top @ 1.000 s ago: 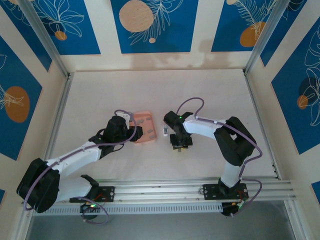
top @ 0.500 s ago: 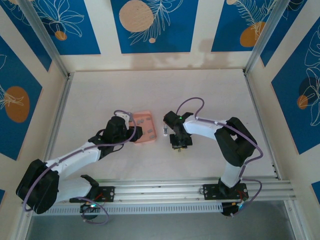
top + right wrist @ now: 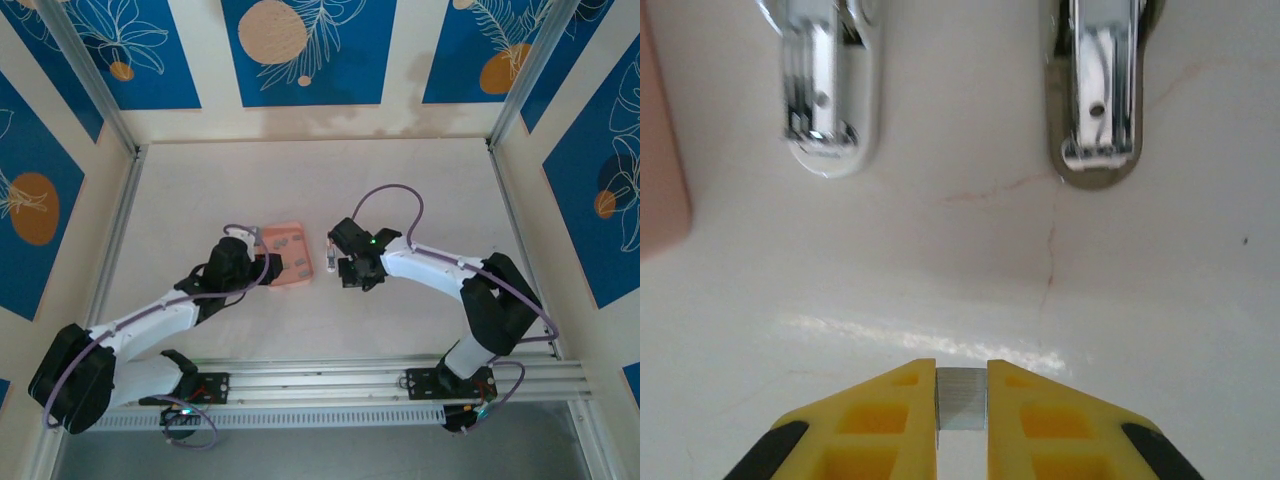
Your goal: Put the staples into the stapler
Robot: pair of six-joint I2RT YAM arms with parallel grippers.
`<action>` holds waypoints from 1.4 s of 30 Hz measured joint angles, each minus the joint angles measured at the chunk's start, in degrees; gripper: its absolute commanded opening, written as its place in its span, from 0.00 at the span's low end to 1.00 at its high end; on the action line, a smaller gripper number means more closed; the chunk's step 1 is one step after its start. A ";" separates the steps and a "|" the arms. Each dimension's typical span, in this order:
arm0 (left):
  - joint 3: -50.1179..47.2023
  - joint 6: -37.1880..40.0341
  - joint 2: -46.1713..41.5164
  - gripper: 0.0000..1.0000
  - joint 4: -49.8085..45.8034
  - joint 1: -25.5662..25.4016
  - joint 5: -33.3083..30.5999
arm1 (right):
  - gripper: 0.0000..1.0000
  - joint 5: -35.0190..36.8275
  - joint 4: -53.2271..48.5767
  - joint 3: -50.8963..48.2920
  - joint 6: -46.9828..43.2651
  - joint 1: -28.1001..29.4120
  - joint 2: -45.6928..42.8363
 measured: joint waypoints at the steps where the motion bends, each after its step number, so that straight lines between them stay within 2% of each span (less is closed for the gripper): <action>1: -0.70 -0.46 -0.42 0.42 0.57 0.00 -0.28 | 0.17 0.59 0.96 0.00 -0.02 0.33 -0.13; 6: -3.63 -1.36 -2.67 0.42 3.23 0.00 -2.05 | 0.17 2.51 6.43 -0.11 -0.92 1.51 -0.50; 10: -4.74 -0.22 -4.02 0.42 6.43 0.00 -1.16 | 0.16 0.33 12.39 -2.56 -3.04 1.44 -3.58; 13: -5.66 1.03 -4.83 0.42 9.62 0.00 0.33 | 0.16 -4.48 17.00 -4.90 -4.39 0.33 -7.43; 19: -6.47 5.53 -5.03 0.44 15.61 0.00 6.14 | 0.16 -19.54 25.33 -8.70 -6.67 -4.79 -14.16; 29: -2.12 25.49 -6.95 0.52 15.80 0.00 20.74 | 0.16 -45.22 35.47 -13.81 -7.26 -13.44 -22.80; 36: 2.86 40.52 -8.66 0.53 12.39 -0.11 28.46 | 0.16 -55.91 42.58 -17.94 -7.04 -15.56 -27.82; 42: 5.79 53.48 -8.59 0.53 8.50 -1.03 34.42 | 0.16 -60.50 45.53 -18.38 -6.14 -15.65 -28.15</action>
